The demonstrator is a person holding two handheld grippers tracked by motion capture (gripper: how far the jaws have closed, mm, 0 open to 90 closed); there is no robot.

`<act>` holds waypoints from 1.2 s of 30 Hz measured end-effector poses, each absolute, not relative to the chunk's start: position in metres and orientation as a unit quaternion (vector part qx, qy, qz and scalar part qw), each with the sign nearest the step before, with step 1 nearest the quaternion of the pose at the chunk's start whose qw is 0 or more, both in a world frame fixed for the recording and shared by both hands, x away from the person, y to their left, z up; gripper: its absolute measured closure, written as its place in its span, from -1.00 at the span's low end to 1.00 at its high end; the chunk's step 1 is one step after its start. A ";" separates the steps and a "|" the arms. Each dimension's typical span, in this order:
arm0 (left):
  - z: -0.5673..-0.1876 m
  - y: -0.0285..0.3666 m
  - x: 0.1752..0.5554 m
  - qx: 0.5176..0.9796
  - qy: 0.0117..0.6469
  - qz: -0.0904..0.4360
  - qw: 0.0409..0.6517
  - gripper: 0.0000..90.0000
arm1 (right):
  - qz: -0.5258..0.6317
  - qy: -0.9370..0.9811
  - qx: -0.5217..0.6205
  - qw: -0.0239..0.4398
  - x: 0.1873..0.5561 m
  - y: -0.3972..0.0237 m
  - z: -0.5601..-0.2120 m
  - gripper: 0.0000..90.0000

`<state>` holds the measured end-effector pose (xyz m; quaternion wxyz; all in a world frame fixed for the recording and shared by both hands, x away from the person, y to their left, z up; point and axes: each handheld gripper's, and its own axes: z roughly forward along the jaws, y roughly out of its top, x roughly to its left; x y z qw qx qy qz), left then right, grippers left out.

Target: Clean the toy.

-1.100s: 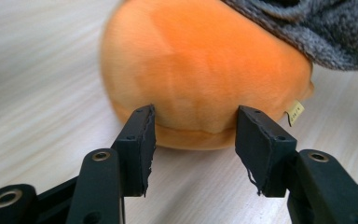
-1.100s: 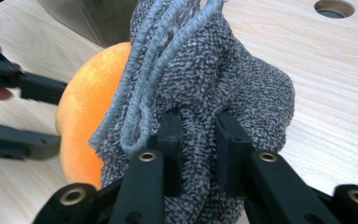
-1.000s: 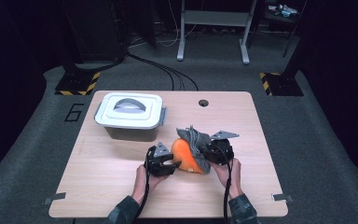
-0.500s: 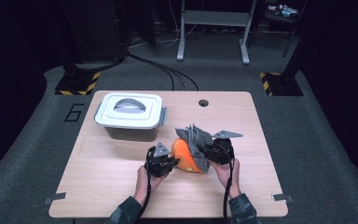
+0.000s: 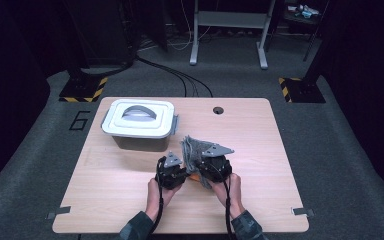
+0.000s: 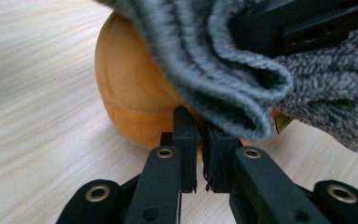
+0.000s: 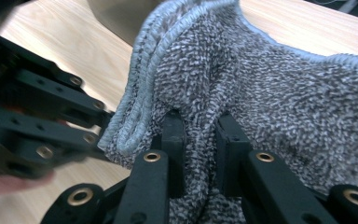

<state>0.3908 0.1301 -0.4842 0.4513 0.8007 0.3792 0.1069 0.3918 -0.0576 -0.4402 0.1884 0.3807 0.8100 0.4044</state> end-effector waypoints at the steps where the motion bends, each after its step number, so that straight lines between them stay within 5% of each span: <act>1: -0.484 0.131 0.391 0.800 0.380 0.105 0.452 0.89 | 0.399 0.811 0.378 0.200 0.391 -0.059 -0.440 0.71; 8: -0.485 0.132 0.391 0.798 0.378 0.104 0.458 0.89 | 0.379 0.801 0.399 0.238 0.392 -0.089 -0.438 0.71; 16: -0.485 0.130 0.390 0.794 0.383 0.101 0.461 0.89 | 0.385 0.773 0.448 0.231 0.402 -0.128 -0.444 0.71; 23: -0.484 0.129 0.390 0.791 0.387 0.099 0.463 0.89 | 0.449 0.776 0.390 0.212 0.380 -0.092 -0.409 0.71; 30: -0.488 0.132 0.391 0.791 0.389 0.098 0.461 0.85 | 0.396 0.813 0.380 0.194 0.397 -0.059 -0.444 0.71; 36: -0.494 0.136 0.389 0.810 0.373 0.127 0.434 0.09 | 0.415 0.810 0.388 0.149 0.410 -0.068 -0.444 0.71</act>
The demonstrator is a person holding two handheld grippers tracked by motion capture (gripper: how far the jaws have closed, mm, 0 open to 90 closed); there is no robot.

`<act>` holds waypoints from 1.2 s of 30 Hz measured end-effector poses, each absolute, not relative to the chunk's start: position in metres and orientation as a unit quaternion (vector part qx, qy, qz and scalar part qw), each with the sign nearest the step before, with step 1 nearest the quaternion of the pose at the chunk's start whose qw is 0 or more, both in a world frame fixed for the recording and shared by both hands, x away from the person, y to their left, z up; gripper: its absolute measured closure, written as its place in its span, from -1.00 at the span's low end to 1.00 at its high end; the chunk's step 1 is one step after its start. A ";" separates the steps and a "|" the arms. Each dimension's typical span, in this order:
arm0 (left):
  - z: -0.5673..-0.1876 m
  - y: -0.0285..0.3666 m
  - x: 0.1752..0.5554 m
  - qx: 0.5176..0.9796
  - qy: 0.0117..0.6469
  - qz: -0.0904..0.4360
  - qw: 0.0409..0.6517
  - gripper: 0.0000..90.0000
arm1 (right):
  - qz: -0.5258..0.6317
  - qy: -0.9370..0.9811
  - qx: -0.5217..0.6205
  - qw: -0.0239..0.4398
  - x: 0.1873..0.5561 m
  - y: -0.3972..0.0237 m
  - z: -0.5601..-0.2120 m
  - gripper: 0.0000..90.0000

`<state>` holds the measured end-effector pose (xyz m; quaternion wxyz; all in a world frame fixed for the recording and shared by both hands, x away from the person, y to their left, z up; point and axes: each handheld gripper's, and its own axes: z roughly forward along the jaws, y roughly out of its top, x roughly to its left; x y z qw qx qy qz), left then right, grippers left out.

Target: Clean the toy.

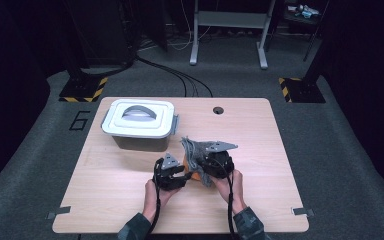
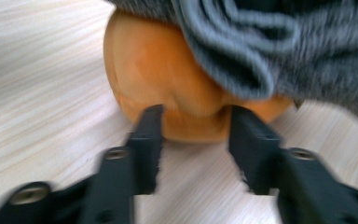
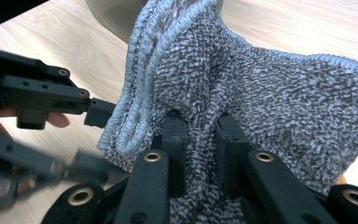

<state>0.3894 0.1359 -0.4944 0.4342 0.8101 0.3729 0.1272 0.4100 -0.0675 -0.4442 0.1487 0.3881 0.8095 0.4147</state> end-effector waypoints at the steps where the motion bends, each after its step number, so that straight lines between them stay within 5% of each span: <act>1: -0.497 0.136 0.390 0.812 0.373 0.127 0.431 0.02 | 0.416 0.808 0.391 0.145 0.411 -0.068 -0.444 0.71; 5: -0.503 0.132 0.395 0.812 0.372 0.120 0.433 -0.05 | 0.423 0.805 0.395 0.130 0.415 -0.068 -0.444 0.71; 9: -0.502 0.128 0.394 0.816 0.357 0.133 0.434 0.49 | 0.426 0.802 0.400 0.123 0.417 -0.069 -0.445 0.71; 16: -0.501 0.128 0.396 0.812 0.363 0.122 0.441 0.85 | 0.426 0.800 0.402 0.128 0.417 -0.068 -0.444 0.70; 22: -0.493 0.126 0.394 0.804 0.370 0.117 0.452 0.89 | 0.424 0.800 0.378 0.193 0.395 -0.057 -0.424 0.70; 36: -0.494 0.128 0.394 0.798 0.375 0.106 0.459 0.91 | 0.408 0.807 0.383 0.188 0.401 -0.061 -0.435 0.70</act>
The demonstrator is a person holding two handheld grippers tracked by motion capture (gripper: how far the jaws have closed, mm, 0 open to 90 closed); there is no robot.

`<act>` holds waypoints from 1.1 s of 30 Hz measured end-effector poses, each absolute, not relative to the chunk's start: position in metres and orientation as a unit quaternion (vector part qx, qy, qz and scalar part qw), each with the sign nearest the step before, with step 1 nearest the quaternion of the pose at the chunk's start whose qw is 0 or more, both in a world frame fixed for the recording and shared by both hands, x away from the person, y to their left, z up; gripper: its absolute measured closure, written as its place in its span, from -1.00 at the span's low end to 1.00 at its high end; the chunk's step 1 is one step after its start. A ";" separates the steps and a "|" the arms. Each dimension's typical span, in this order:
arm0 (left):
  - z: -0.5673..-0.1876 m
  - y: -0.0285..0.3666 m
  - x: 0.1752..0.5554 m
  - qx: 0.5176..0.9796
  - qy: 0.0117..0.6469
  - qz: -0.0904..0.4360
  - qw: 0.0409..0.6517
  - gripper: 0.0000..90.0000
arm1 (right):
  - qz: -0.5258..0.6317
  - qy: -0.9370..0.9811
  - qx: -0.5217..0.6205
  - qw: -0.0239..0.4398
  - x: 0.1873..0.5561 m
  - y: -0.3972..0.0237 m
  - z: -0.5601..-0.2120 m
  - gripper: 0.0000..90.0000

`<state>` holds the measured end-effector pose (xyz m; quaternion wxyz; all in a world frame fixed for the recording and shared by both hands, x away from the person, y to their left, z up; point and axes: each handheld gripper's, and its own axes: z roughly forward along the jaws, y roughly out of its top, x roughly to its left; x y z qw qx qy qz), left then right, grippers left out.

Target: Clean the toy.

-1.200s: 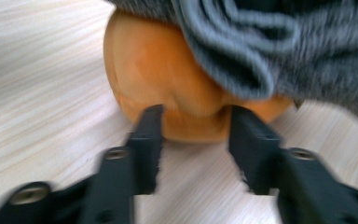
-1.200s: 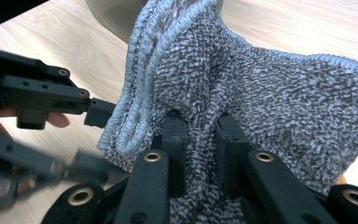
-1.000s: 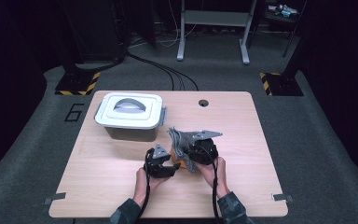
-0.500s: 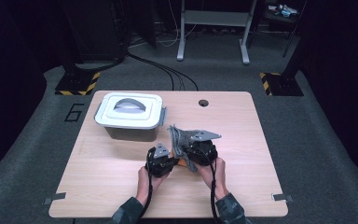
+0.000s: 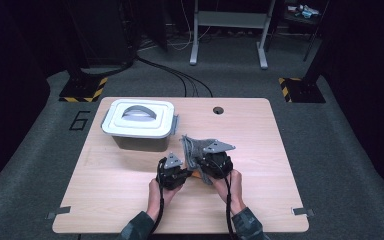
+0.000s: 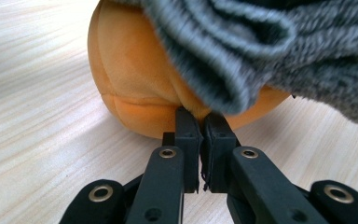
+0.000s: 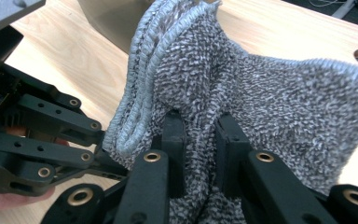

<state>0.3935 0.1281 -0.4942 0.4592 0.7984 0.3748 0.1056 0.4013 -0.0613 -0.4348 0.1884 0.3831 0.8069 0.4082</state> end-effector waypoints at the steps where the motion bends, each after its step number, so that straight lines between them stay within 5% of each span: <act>1: -0.494 0.129 0.394 0.799 0.374 0.104 0.458 0.91 | 0.406 0.805 0.386 0.195 0.400 -0.066 -0.433 0.70; 18: -0.493 0.128 0.393 0.802 0.369 0.101 0.459 0.88 | 0.400 0.762 0.462 0.216 0.412 -0.132 -0.450 0.70; 22: -0.489 0.127 0.393 0.801 0.372 0.113 0.456 0.24 | 0.399 0.762 0.465 0.211 0.416 -0.128 -0.450 0.70; 26: -0.490 0.123 0.398 0.809 0.368 0.130 0.441 -0.05 | 0.395 0.767 0.461 0.209 0.420 -0.123 -0.451 0.70; 29: -0.494 0.119 0.401 0.807 0.368 0.139 0.441 0.02 | 0.394 0.766 0.463 0.209 0.423 -0.120 -0.452 0.70; 33: -0.495 0.117 0.401 0.804 0.366 0.143 0.447 0.53 | 0.390 0.766 0.464 0.216 0.427 -0.117 -0.453 0.70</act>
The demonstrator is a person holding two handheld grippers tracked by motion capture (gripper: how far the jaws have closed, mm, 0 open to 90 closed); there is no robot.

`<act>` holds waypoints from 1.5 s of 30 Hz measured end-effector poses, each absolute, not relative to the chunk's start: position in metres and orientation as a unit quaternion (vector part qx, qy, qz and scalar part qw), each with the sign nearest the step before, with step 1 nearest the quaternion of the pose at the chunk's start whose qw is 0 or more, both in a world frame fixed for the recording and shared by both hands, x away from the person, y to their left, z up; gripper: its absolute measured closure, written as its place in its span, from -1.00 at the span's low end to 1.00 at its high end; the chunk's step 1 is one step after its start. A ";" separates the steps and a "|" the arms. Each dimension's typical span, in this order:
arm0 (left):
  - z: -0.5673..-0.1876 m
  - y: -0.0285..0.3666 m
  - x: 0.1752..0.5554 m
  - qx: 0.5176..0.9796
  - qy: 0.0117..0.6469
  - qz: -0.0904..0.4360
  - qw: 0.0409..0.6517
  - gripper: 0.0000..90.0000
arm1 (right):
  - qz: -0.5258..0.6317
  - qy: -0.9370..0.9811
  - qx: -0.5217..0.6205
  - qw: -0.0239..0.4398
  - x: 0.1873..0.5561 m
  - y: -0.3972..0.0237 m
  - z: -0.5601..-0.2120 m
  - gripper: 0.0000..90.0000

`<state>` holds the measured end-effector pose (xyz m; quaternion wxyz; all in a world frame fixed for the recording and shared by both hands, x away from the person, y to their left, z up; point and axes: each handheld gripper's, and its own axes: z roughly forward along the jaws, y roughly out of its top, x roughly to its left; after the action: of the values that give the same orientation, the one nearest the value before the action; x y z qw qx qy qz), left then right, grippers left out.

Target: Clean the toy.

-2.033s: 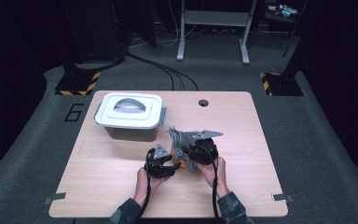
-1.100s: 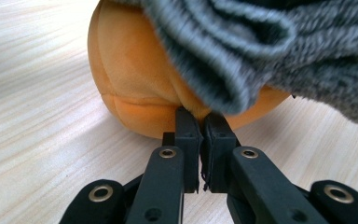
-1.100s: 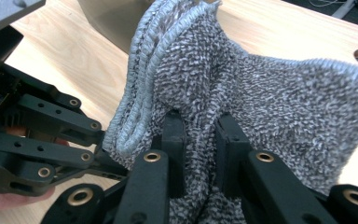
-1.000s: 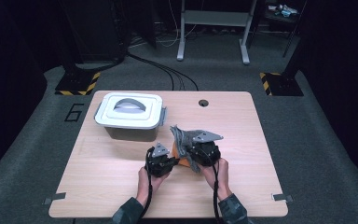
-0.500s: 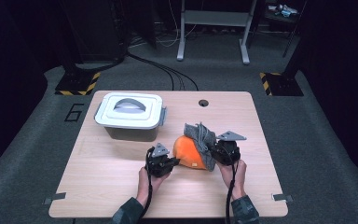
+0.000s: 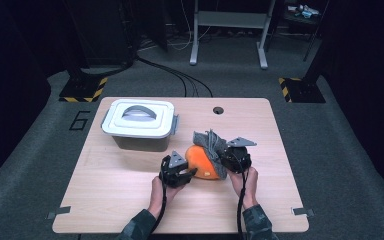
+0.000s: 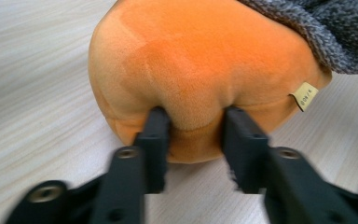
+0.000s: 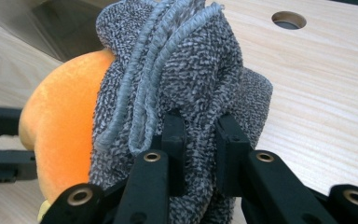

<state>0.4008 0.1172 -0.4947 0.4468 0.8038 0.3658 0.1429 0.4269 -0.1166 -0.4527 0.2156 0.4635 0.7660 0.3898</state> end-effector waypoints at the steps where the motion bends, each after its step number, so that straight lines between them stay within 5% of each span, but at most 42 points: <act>1: -0.494 0.118 0.401 0.802 0.368 0.141 0.449 0.62 | 0.389 0.765 0.465 0.216 0.427 -0.116 -0.452 0.70; 12: -0.482 0.119 0.401 0.788 0.389 0.111 0.464 0.77 | 0.439 0.777 0.391 0.226 0.392 -0.082 -0.414 0.70; 17: -0.482 0.119 0.402 0.790 0.393 0.114 0.456 0.83 | 0.399 0.807 0.376 0.219 0.400 -0.055 -0.434 0.71; 25: -0.485 0.123 0.404 0.783 0.399 0.102 0.466 0.85 | 0.373 0.803 0.383 0.264 0.403 -0.073 -0.432 0.71; 32: -0.486 0.127 0.405 0.782 0.401 0.096 0.468 0.85 | 0.375 0.770 0.452 0.249 0.418 -0.123 -0.446 0.71; 40: -0.486 0.131 0.408 0.786 0.396 0.096 0.465 0.84 | 0.367 0.758 0.471 0.261 0.432 -0.124 -0.455 0.71; 45: -0.484 0.129 0.406 0.792 0.387 0.116 0.459 0.54 | 0.368 0.754 0.482 0.252 0.440 -0.121 -0.459 0.71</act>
<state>0.4062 0.1288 -0.4840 0.4585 0.7917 0.3867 0.1157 0.4401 -0.1214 -0.4585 0.2523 0.4825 0.7537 0.3681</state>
